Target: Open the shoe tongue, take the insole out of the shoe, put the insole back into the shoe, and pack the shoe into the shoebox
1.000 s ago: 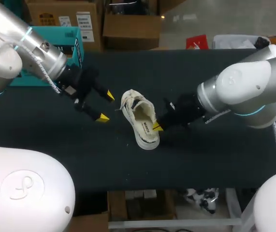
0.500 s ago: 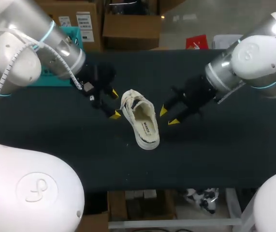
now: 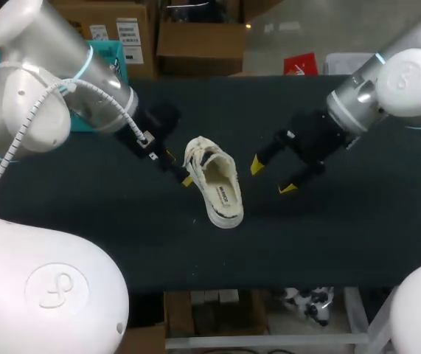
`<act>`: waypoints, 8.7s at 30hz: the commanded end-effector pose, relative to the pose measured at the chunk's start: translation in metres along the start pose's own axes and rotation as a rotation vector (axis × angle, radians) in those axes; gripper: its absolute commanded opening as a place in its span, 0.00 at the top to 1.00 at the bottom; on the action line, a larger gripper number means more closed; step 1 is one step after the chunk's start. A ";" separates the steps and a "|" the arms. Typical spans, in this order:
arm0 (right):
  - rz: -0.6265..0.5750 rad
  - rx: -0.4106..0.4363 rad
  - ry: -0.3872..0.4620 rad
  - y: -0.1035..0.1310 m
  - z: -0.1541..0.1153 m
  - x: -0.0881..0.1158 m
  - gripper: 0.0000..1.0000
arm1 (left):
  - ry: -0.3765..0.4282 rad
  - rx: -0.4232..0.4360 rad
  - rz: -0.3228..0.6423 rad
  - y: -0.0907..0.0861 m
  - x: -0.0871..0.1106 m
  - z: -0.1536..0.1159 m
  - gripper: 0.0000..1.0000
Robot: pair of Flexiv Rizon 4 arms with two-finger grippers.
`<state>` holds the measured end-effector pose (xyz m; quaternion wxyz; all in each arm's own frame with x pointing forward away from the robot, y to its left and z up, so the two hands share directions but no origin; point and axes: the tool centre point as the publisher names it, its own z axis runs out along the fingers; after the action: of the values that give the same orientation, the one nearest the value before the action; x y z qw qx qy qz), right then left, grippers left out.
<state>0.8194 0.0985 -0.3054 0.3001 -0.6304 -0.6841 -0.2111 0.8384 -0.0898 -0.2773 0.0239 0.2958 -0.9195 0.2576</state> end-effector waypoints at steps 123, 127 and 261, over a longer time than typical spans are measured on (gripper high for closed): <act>-1.497 0.448 -0.713 0.023 -0.137 -0.097 0.00 | -0.243 0.074 -0.469 -0.049 -0.047 0.042 1.00; -1.497 0.448 -0.713 0.023 -0.137 -0.097 0.00 | -0.230 0.094 -0.352 -0.057 -0.055 0.024 1.00; -1.497 0.448 -0.713 0.023 -0.137 -0.097 0.00 | -0.448 -0.114 0.228 0.019 -0.266 -0.157 0.00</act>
<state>0.8643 -0.0621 -0.2735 -0.0341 0.0325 -0.9989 -0.0038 1.0791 0.1691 -0.2031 -0.1401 0.2283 -0.9512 0.1532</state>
